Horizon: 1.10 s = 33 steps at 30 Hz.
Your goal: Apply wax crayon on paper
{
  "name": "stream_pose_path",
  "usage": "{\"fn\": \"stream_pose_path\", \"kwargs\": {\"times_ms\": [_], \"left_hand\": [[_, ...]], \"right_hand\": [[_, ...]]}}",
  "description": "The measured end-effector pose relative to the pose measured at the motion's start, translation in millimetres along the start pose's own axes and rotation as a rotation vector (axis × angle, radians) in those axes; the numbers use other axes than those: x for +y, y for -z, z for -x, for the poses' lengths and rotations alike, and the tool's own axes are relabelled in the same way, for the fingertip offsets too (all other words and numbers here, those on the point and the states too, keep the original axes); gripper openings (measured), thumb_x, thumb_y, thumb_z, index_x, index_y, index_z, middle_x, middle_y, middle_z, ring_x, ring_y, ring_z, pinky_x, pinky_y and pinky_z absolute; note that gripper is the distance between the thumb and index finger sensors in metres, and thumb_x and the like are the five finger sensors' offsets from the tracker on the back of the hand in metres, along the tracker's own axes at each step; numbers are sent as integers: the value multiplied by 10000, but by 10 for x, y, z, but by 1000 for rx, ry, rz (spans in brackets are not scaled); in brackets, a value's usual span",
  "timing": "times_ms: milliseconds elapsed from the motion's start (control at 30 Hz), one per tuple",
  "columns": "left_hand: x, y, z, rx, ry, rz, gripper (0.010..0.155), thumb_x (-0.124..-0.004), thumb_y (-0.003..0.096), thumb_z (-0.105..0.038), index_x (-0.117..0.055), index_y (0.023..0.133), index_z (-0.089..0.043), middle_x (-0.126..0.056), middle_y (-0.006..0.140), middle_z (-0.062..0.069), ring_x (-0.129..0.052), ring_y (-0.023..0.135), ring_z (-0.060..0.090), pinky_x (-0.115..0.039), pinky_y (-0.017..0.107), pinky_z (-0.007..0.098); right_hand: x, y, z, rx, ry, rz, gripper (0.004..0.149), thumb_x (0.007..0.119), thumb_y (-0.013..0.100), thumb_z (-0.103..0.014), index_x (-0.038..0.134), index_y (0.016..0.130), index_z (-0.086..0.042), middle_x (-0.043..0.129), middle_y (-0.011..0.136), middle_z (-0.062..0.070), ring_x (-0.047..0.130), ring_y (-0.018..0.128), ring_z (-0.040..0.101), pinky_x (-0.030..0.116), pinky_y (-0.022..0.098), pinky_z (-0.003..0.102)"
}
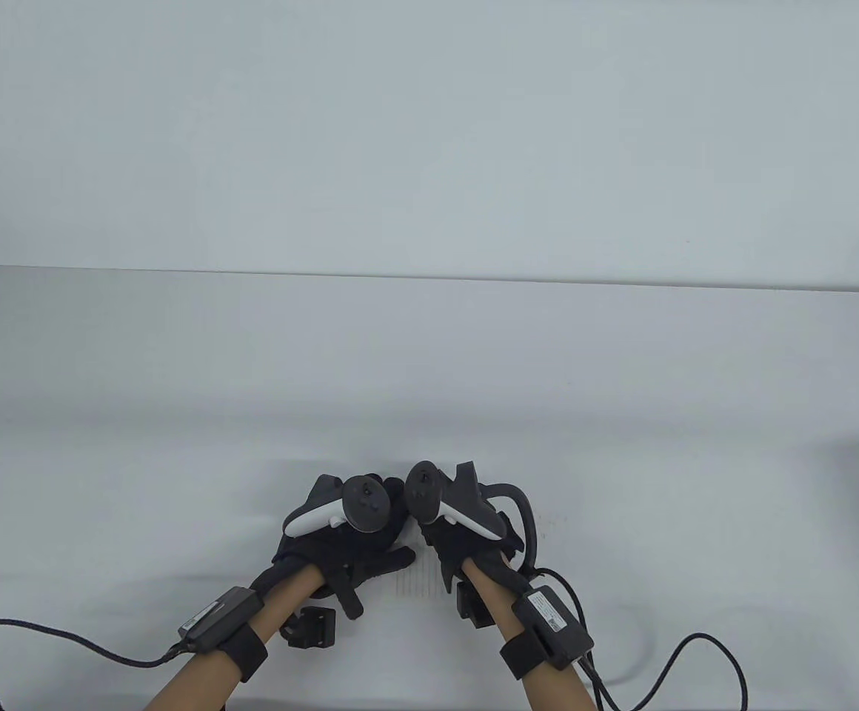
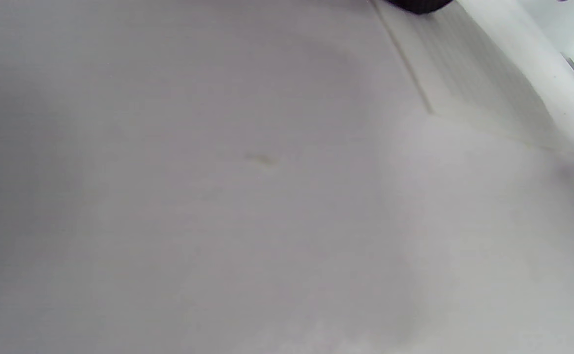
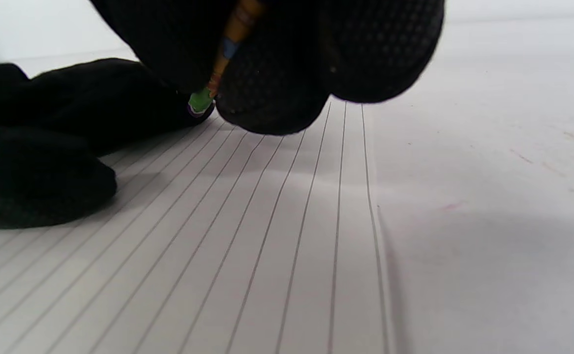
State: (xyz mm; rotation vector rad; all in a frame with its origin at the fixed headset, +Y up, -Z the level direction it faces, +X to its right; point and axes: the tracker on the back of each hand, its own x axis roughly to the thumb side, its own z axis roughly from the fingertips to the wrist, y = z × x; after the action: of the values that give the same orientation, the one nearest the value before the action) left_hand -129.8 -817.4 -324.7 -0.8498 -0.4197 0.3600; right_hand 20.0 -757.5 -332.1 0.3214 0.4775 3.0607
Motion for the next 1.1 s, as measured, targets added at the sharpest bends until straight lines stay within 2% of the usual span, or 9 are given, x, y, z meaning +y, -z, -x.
{"fn": "stream_pose_path", "kwargs": {"times_ms": [233, 733, 1100], "left_hand": [[0, 0, 0, 0, 0, 0, 764, -438, 599, -591, 189, 1014, -456, 342, 1044, -222, 420, 937, 99, 320, 581, 473], [0, 0, 0, 0, 0, 0, 764, -436, 599, -591, 191, 1014, -456, 343, 1044, -224, 421, 937, 102, 320, 582, 474], [-5, 0, -1, 3, 9, -3, 765, -435, 598, -592, 192, 1015, -454, 342, 1046, -221, 419, 940, 106, 317, 585, 479]], "right_hand": [[62, 35, -32, -4, -19, 25, 392, 751, 537, -317, 769, 911, -202, 862, 792, 100, 922, 464, 121, 813, 344, 306], [41, 20, -88, -3, -76, 43, 380, 737, 543, -301, 786, 900, -180, 871, 772, 116, 920, 440, 133, 808, 298, 294], [-3, -46, -141, -9, -96, -121, 389, 742, 544, -299, 777, 910, -170, 860, 783, 126, 925, 432, 134, 812, 296, 296]]}}
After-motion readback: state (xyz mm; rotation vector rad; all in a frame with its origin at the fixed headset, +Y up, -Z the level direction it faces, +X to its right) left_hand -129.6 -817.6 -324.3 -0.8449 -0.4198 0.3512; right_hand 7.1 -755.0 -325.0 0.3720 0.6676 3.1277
